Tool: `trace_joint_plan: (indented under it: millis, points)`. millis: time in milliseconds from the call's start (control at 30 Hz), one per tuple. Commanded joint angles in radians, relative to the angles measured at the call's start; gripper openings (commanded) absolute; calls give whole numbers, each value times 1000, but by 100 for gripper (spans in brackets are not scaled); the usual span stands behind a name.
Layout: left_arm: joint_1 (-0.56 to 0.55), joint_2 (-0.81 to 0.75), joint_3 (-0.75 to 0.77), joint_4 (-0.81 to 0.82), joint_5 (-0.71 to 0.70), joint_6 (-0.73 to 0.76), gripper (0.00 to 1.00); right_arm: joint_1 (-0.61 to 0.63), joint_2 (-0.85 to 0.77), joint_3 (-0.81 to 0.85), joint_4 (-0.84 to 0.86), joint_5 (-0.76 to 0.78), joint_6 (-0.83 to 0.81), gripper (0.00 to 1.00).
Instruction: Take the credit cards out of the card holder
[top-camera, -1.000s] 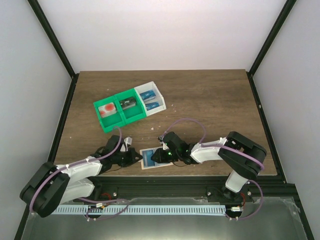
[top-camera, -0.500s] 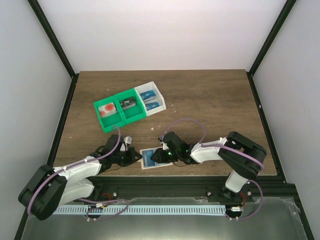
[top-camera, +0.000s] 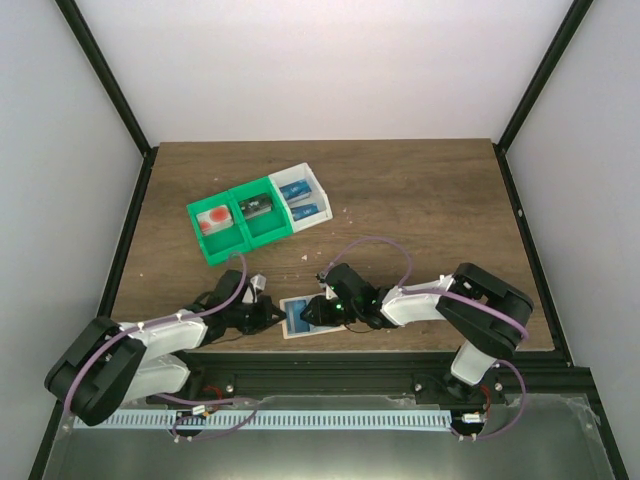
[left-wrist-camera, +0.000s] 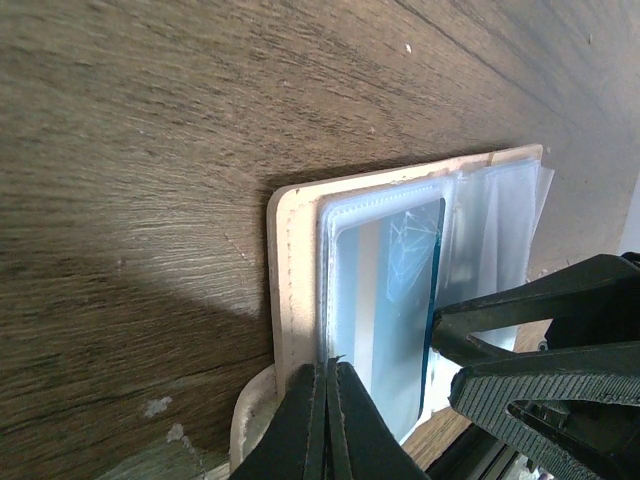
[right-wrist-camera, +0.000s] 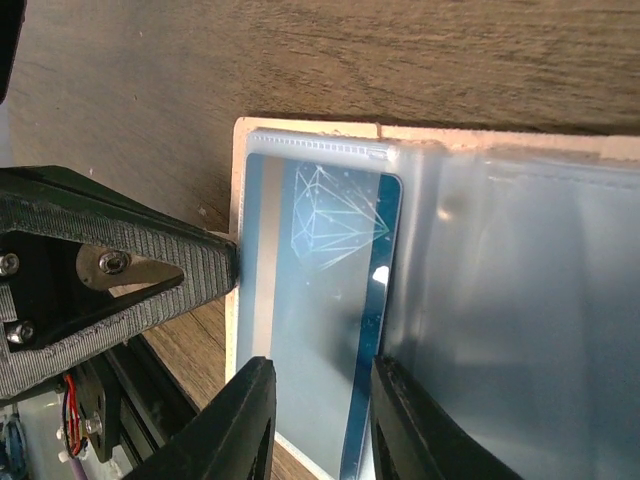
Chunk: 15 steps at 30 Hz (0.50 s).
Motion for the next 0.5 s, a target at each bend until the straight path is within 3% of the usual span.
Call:
trace_joint_plan:
  millis: [0, 467]
  points:
    - [-7, 18, -29, 25, -31, 11, 0, 9, 12, -5, -21, 37, 29, 29]
    - [-19, -8, 21, -69, -88, 14, 0, 9, -15, 38, -111, 62, 51, 29]
